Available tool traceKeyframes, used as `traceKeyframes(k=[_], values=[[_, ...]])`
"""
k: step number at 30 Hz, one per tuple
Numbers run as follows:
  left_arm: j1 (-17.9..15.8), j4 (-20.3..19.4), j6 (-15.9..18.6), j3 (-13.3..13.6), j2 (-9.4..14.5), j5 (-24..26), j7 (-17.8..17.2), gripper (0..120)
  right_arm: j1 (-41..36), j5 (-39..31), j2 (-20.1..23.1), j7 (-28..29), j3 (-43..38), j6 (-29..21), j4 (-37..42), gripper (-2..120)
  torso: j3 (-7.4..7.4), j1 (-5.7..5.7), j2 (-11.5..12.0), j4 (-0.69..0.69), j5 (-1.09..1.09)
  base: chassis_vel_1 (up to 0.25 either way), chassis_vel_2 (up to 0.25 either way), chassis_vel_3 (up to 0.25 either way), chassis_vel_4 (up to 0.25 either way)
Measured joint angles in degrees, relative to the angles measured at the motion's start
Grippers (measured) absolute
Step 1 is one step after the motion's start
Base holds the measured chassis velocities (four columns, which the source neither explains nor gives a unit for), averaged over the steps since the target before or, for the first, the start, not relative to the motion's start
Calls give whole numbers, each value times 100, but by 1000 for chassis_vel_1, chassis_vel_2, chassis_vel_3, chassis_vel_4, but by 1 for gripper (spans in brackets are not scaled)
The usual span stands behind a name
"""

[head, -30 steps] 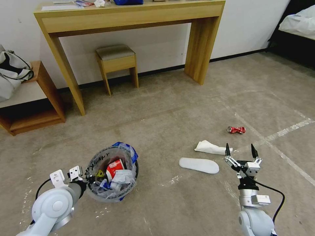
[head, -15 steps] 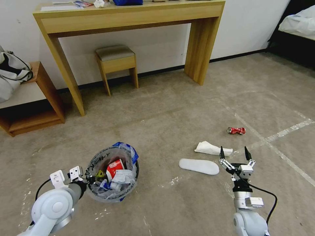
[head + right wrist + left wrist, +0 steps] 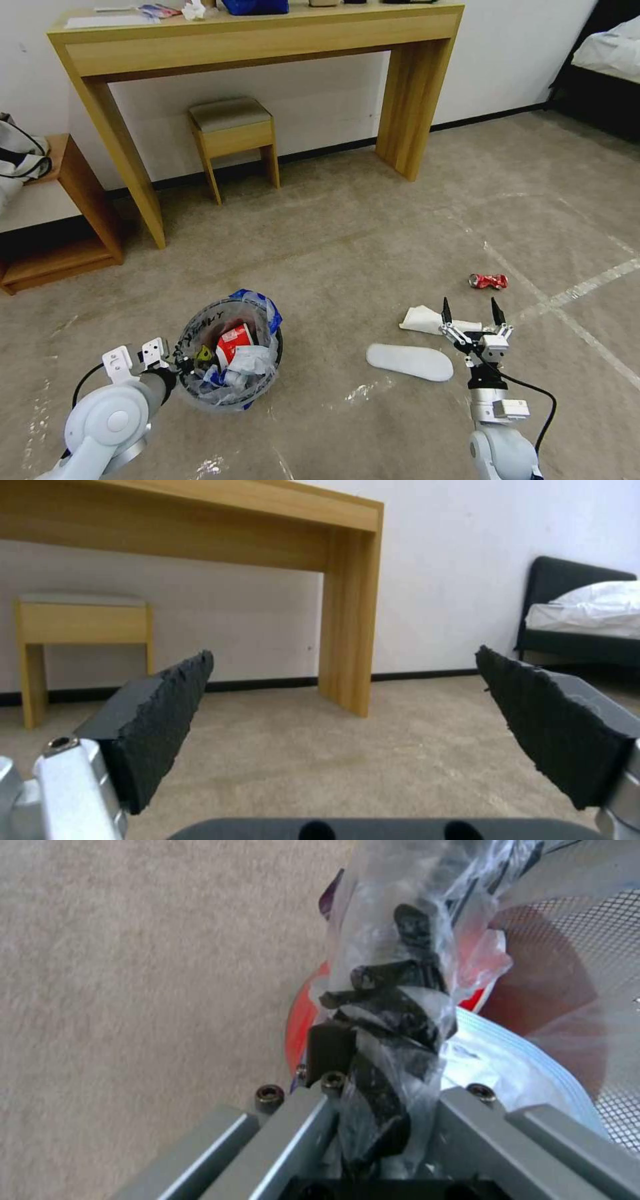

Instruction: Pick up the trash bin and place the garbage on the floor into it.

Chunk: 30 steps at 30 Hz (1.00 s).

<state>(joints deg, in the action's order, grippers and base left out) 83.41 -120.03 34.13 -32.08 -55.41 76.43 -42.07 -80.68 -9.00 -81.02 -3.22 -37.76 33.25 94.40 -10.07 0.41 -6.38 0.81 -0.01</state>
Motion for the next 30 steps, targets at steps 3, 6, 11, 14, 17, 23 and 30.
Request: traceKeyframes(k=[3,6,11,14,17,23,30], values=[[0,0,0,0,0,0,1,0,6,0,-2,-9,5,8,-17,100,0,-1,0,0,2,-95,93,94,-104],[-5,16,0,13,-22,-17,9,0,43,35,4,-19,8,84,-103,100,1,-1,0,1,1,-120,109,122,-126],[-28,37,0,26,-35,-29,16,0,147,53,81,-215,-3,242,-299,100,0,1,0,1,2,-92,115,107,-89],[-37,46,0,15,-30,-28,17,0,251,51,197,-259,-11,263,-367,100,1,0,0,0,0,-1,15,18,-5],[-41,59,0,3,-35,-28,17,0,380,46,341,-256,-8,257,-438,100,2,-2,0,0,1,0,0,0,0],[-53,59,-5,-4,-44,-28,18,0,533,-12,578,-269,112,238,-503,100,1,-1,0,1,1,0,0,0,0],[-46,62,-20,-30,-38,-23,17,0,932,-226,1405,-623,473,228,-705,100,1,-1,0,0,3,0,0,0,0]])
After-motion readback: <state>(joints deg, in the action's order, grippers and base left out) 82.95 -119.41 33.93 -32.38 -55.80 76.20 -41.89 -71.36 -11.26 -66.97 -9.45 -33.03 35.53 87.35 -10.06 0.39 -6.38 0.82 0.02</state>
